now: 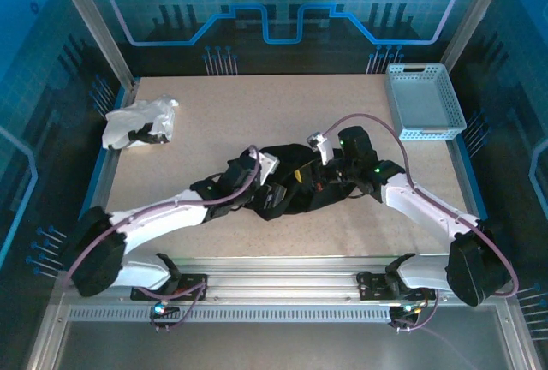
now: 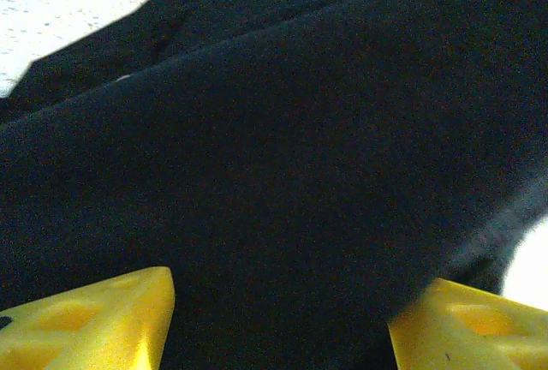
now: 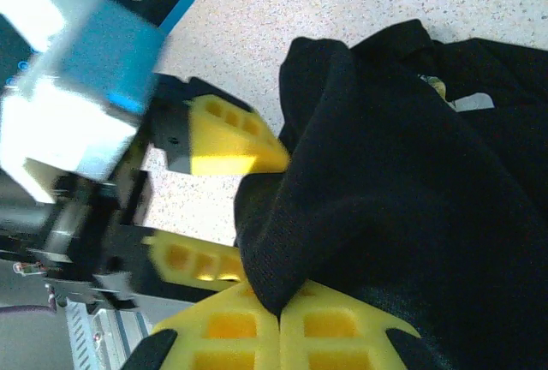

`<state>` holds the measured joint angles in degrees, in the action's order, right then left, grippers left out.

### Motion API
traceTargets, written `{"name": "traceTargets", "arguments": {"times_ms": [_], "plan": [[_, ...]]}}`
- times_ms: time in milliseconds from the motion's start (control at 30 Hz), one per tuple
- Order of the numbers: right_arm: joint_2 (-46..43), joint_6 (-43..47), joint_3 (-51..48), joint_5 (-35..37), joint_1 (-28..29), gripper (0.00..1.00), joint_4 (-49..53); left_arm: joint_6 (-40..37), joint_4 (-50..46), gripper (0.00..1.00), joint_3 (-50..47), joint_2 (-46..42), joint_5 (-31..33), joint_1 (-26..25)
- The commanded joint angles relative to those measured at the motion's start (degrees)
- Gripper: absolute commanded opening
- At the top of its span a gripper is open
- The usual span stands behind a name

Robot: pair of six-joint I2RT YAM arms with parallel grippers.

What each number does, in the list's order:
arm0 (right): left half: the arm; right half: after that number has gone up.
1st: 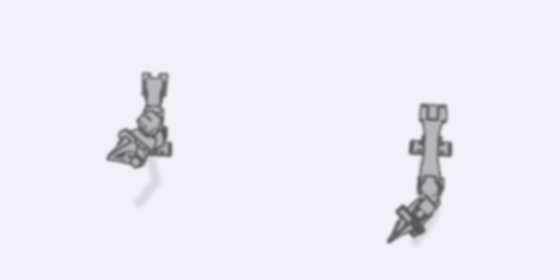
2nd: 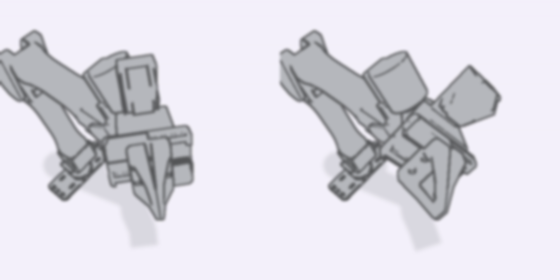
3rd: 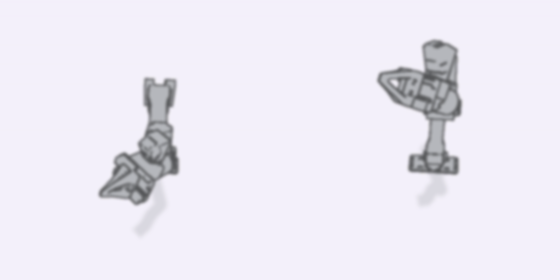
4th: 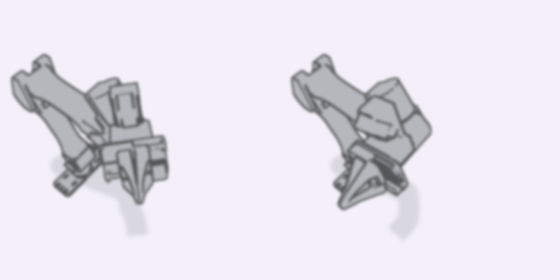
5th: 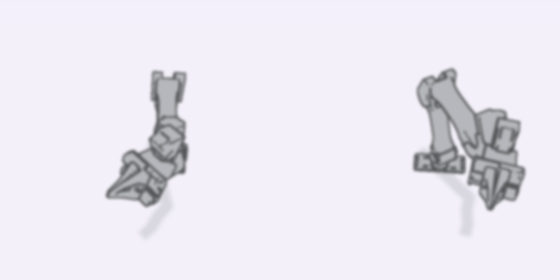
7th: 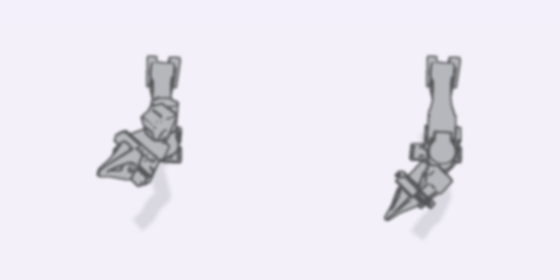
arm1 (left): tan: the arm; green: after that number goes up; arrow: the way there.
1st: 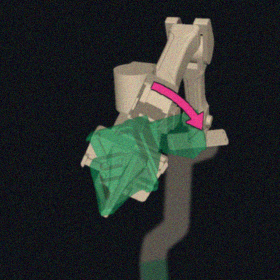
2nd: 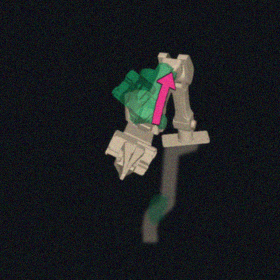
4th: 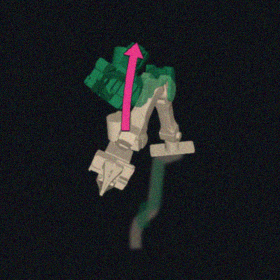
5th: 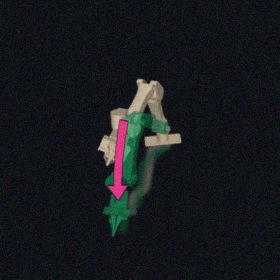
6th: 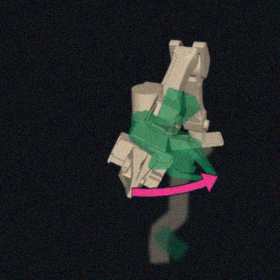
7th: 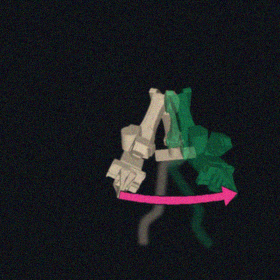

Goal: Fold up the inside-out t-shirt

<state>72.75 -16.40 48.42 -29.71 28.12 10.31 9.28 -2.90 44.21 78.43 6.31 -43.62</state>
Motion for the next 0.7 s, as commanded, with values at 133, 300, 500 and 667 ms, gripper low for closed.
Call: {"name": "traceTargets", "arguments": {"times_ms": [133, 300, 500, 667], "plan": [[-4.59, 5.49, 3.27, 15.70, -0.61, 0.04, 12.99, 2.14, -2.14, 0.08, 11.42, 5.42, -6.24, 1.77], [-7.86, 4.58, 3.17, 33.44, 3.09, 0.09, 16.44, 10.95, -10.94, 0.00, 15.31, -0.13, -23.32, 4.01], [-13.22, 9.25, -0.38, 33.14, 7.76, 0.23, 12.37, 17.68, -14.24, 0.00, 17.01, -4.86, -28.57, 5.76], [-17.27, 10.03, -5.12, 24.61, 10.87, 0.43, 6.31, 20.25, -13.45, 0.00, 17.27, -7.06, -29.21, 7.07]]}}
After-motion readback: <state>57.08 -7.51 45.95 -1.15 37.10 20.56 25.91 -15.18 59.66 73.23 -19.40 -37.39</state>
